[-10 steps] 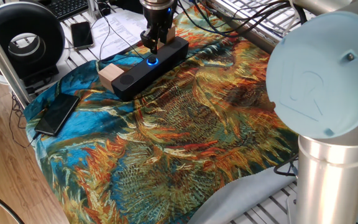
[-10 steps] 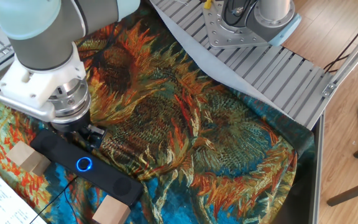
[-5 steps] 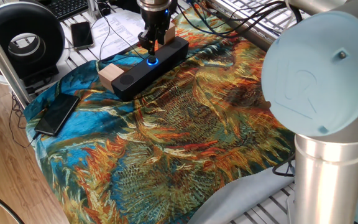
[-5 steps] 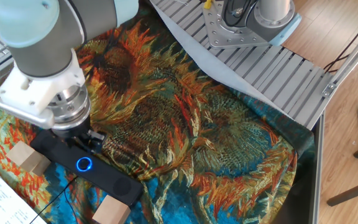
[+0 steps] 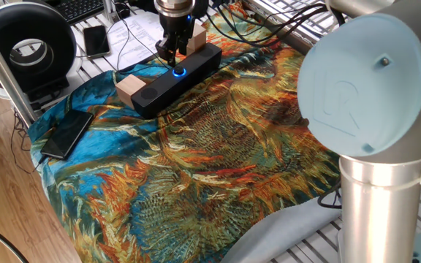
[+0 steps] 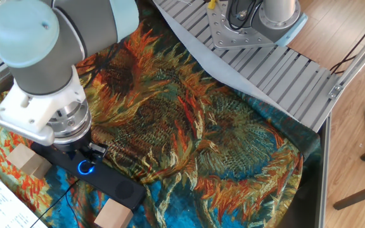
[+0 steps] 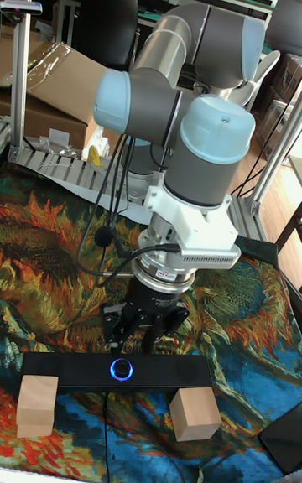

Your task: Turn the knob to increase the volume of the speaker

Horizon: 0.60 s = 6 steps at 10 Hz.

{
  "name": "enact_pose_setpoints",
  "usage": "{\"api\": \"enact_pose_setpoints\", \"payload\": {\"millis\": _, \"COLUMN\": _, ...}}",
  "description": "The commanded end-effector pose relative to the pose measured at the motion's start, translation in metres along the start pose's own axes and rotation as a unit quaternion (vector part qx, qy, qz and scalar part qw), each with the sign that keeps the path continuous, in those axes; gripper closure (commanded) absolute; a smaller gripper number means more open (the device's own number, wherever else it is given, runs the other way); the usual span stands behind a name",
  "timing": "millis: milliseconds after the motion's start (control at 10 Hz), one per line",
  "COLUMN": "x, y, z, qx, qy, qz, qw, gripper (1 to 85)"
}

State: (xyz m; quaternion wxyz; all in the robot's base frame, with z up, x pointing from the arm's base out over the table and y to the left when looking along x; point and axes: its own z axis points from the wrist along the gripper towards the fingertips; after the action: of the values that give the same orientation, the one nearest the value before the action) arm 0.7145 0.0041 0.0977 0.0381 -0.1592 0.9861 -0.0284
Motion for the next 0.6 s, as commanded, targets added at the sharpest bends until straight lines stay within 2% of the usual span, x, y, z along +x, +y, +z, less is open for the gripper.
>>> {"api": "enact_pose_setpoints", "payload": {"millis": 0, "x": 0.003, "y": -0.0071, "z": 0.0044, "qx": 0.007, "qy": 0.01, "qz": -0.003, "qw": 0.9999, "gripper": 39.3}}
{"api": "enact_pose_setpoints", "payload": {"millis": 300, "x": 0.0033, "y": -0.0084, "z": 0.0073, "qx": 0.004, "qy": 0.01, "qz": 0.004, "qw": 0.9999, "gripper": 38.7}}
{"api": "enact_pose_setpoints", "payload": {"millis": 500, "x": -0.0006, "y": -0.0072, "z": 0.0097, "qx": -0.002, "qy": 0.003, "qz": 0.001, "qw": 1.0, "gripper": 38.0}}
